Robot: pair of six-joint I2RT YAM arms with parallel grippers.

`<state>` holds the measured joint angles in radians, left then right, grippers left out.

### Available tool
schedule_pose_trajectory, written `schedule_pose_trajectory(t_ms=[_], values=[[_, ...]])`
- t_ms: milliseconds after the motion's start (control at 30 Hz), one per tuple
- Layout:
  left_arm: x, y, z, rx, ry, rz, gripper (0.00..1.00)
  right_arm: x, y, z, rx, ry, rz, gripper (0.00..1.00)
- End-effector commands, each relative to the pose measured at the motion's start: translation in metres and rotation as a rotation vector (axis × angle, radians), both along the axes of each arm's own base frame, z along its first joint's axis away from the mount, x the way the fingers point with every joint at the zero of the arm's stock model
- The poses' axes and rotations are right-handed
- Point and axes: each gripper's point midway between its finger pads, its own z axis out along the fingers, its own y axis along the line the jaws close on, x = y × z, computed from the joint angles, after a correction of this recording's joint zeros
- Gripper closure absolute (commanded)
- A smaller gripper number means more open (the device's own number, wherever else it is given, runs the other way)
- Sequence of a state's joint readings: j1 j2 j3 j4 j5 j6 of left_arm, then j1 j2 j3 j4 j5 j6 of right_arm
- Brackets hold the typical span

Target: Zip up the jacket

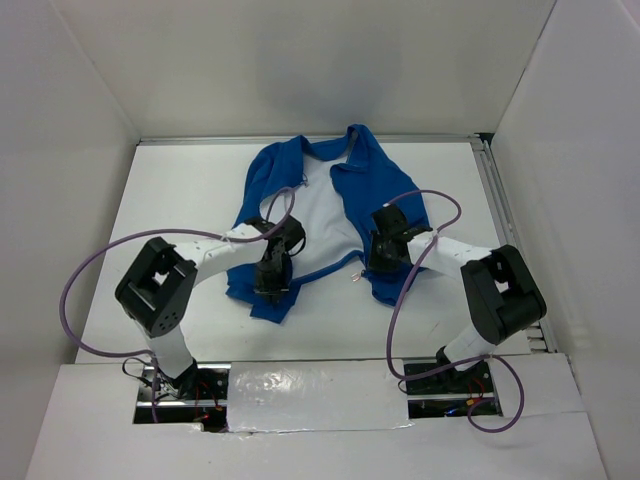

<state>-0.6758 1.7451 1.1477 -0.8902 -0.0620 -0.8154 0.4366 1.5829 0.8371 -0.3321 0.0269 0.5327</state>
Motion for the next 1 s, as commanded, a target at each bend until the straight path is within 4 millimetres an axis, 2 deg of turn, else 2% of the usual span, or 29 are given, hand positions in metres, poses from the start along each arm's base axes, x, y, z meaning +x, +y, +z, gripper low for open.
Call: schedule_pose_trajectory(t_ms=[0, 33, 100, 200, 333, 433, 467, 500, 533, 600, 633, 667, 700, 767, 800, 867, 967], values=[[0.014, -0.015, 0.025, -0.078, -0.072, -0.019, 0.93, -0.022, -0.005, -0.021, -0.054, 0.096, 0.021, 1.0], [0.014, -0.017, 0.029, -0.093, -0.081, -0.028, 0.99, -0.021, -0.005, -0.02, -0.053, 0.093, 0.021, 1.0], [0.017, -0.021, 0.042, -0.134, -0.117, -0.046, 1.0, -0.021, -0.005, -0.019, -0.053, 0.089, 0.02, 1.0], [0.022, -0.033, 0.075, -0.229, -0.189, -0.081, 1.0, -0.021, -0.002, -0.016, -0.036, 0.082, 0.028, 1.0], [0.029, -0.06, 0.141, -0.47, -0.358, -0.134, 1.0, -0.021, 0.004, -0.012, -0.013, 0.069, 0.038, 1.0], [0.015, -0.079, 0.164, -0.624, -0.397, -0.19, 1.0, -0.026, 0.026, 0.004, 0.076, 0.03, 0.109, 1.0], [0.012, -0.092, 0.172, -0.69, -0.409, -0.21, 1.0, -0.028, 0.033, 0.015, 0.11, 0.0, 0.134, 1.0], [0.008, -0.093, 0.168, -0.703, -0.401, -0.203, 1.0, -0.027, 0.042, 0.025, 0.149, -0.038, 0.159, 1.0], [0.006, -0.098, 0.168, -0.718, -0.397, -0.199, 1.0, -0.035, 0.057, 0.043, 0.212, -0.077, 0.229, 1.0], [0.007, -0.101, 0.163, -0.721, -0.382, -0.153, 1.0, -0.039, 0.072, 0.063, 0.277, -0.142, 0.287, 1.0], [0.005, -0.104, 0.164, -0.728, -0.368, -0.123, 1.0, -0.048, 0.082, 0.082, 0.337, -0.18, 0.335, 1.0], [0.008, -0.104, 0.162, -0.717, -0.376, -0.099, 1.0, -0.048, 0.091, 0.095, 0.381, -0.229, 0.365, 1.0], [0.005, -0.107, 0.161, -0.718, -0.373, -0.093, 1.0, -0.063, 0.101, 0.11, 0.462, -0.245, 0.438, 1.0], [0.007, -0.107, 0.161, -0.697, -0.372, -0.014, 1.0, -0.071, 0.114, 0.133, 0.544, -0.288, 0.495, 1.0], [0.009, -0.107, 0.165, -0.7, -0.369, 0.033, 1.0, -0.074, 0.117, 0.139, 0.567, -0.294, 0.512, 1.0], [0.01, -0.099, 0.162, -0.654, -0.372, 0.09, 1.0, -0.078, 0.123, 0.151, 0.616, -0.328, 0.519, 1.0], [0.011, -0.092, 0.164, -0.626, -0.367, 0.199, 1.0, -0.074, 0.121, 0.157, 0.64, -0.375, 0.461, 1.0]])
